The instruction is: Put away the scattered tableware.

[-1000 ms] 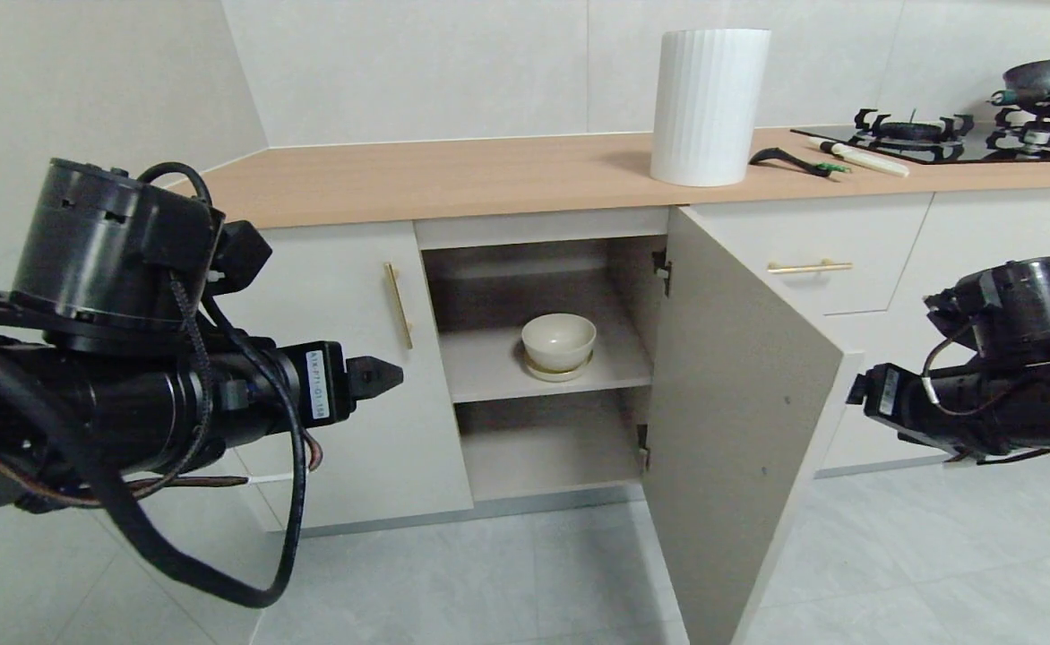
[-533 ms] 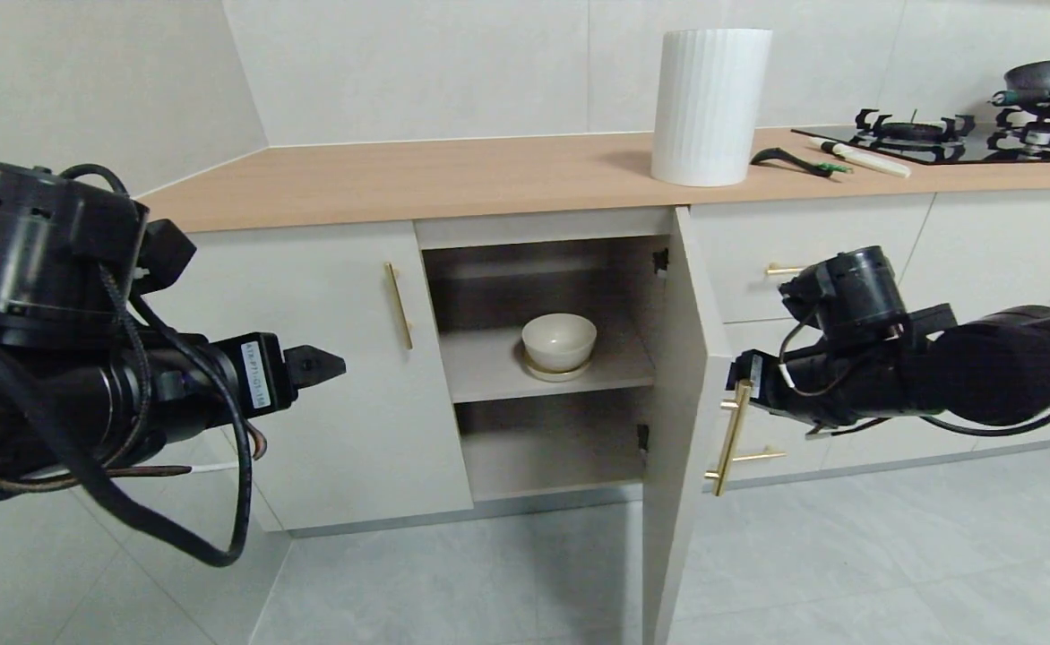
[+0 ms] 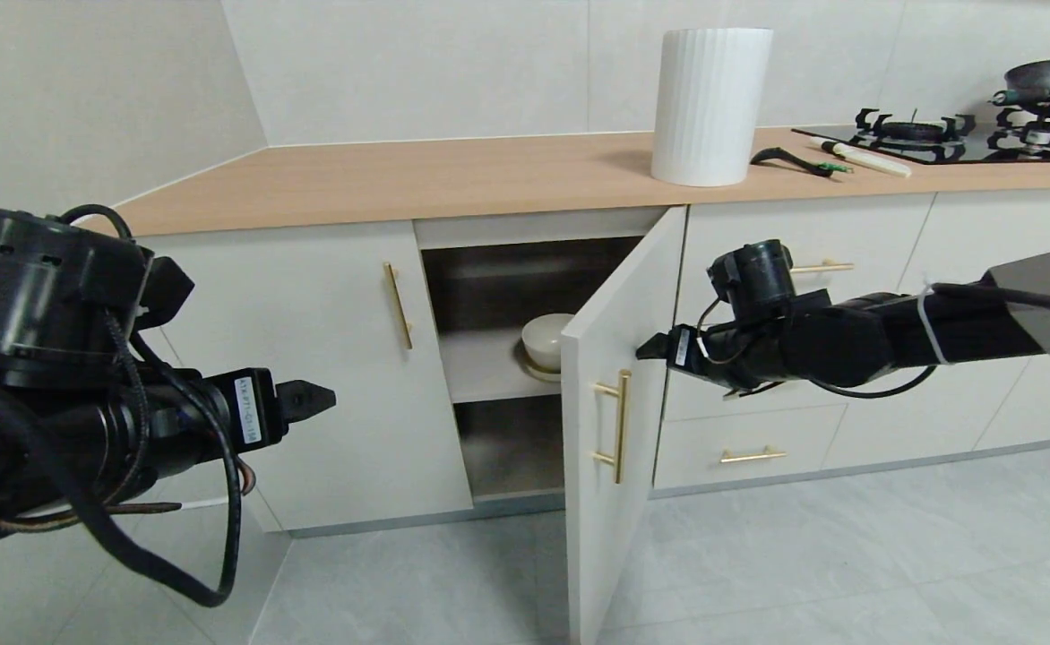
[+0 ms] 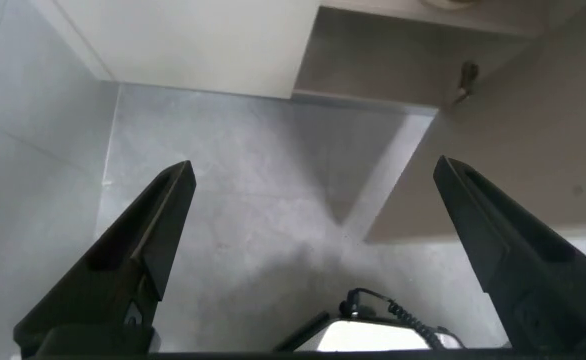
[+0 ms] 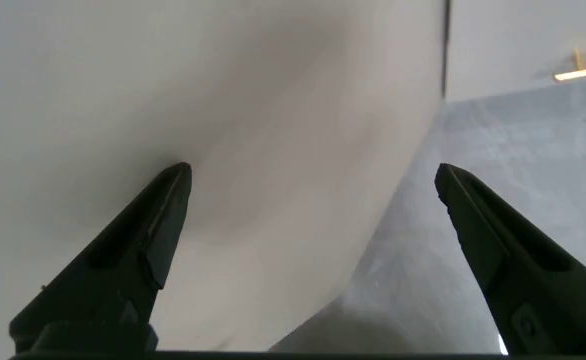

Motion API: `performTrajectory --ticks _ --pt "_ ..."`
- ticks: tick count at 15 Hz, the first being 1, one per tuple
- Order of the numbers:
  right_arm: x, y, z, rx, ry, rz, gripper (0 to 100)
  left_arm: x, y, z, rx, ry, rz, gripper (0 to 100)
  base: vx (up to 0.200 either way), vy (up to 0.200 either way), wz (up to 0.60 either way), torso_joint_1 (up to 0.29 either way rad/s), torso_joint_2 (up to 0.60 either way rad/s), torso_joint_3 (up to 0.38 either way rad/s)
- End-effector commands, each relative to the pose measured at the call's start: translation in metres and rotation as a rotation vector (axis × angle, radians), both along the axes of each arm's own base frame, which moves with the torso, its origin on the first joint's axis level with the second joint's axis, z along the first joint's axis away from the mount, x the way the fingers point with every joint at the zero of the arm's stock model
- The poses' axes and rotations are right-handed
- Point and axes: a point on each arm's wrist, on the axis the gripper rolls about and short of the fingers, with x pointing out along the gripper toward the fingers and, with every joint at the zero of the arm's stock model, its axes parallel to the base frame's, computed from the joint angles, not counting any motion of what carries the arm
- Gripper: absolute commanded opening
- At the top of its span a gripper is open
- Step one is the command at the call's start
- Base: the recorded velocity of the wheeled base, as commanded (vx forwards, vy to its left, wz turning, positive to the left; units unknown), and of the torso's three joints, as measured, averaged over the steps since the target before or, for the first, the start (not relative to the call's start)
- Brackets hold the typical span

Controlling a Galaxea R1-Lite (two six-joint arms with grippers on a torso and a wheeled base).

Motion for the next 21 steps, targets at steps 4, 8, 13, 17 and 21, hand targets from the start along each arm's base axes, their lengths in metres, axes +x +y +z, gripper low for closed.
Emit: performTrajectory --ticks 4,8,13,17,21 --pt "0.020 0.014 -0.027 -0.012 0.026 -0.019 100 -0.006 0.002 -0.001 -0.001 -0.003 0.001 100 0.000 0.000 0.00 0.000 0.00 0.000" --pt "0.021 0.015 -0.030 -0.011 0.029 -0.024 100 -0.008 0.003 -0.002 0.004 0.000 -0.002 100 0.000 0.000 0.00 0.000 0.00 0.000" --pt "0.027 0.019 -0.030 0.021 0.022 -0.053 100 -0.009 0.003 -0.002 0.004 0.002 -0.002 100 0.080 0.000 0.00 0.000 0.00 0.001" --pt "0.033 0.028 -0.032 0.070 0.017 -0.108 100 -0.010 0.004 0.001 0.001 -0.012 0.002 100 0.200 0.000 0.00 -0.002 0.00 0.001" --pt "0.048 0.037 -0.028 0.205 0.002 -0.180 100 -0.013 0.007 0.004 0.001 -0.030 0.005 100 0.000 0.000 0.00 0.000 0.00 0.000"
